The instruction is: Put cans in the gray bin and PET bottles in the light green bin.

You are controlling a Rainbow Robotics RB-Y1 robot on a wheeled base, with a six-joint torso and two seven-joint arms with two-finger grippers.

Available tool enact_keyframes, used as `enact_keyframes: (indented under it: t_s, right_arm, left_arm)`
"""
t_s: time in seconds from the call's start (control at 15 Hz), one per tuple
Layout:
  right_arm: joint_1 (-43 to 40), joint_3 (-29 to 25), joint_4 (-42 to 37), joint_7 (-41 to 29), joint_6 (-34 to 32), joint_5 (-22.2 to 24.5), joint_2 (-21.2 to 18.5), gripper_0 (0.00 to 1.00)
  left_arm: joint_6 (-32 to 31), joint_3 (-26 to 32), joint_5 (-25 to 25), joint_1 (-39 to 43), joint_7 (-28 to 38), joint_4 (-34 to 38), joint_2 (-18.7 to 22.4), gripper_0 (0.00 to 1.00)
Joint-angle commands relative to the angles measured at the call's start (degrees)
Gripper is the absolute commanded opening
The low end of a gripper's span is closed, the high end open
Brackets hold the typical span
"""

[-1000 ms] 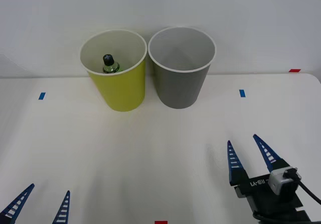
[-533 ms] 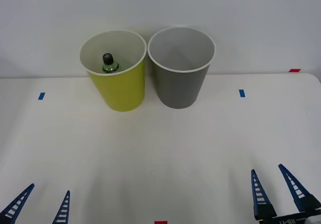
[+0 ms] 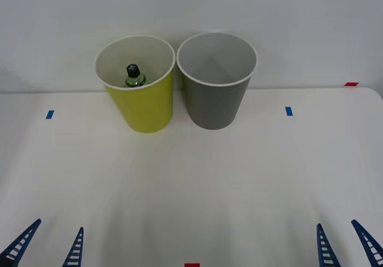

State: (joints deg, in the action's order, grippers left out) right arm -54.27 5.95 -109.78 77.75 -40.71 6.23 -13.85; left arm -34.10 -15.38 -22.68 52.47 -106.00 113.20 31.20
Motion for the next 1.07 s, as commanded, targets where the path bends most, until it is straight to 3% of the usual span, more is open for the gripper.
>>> enact_keyframes:
  t_s: [0.07, 1.07]
  right_arm:
    - [-0.22, -0.15, 0.01, -0.05, 0.01, 0.01, 0.23, 0.59]
    - [-0.22, -0.15, 0.01, -0.05, 0.01, 0.01, 0.23, 0.58]
  left_arm:
    - [0.00, 0.00, 0.00, 0.00, 0.00, 0.00, 0.00, 0.79]
    - [0.00, 0.00, 0.00, 0.00, 0.00, 0.00, 0.00, 0.79]
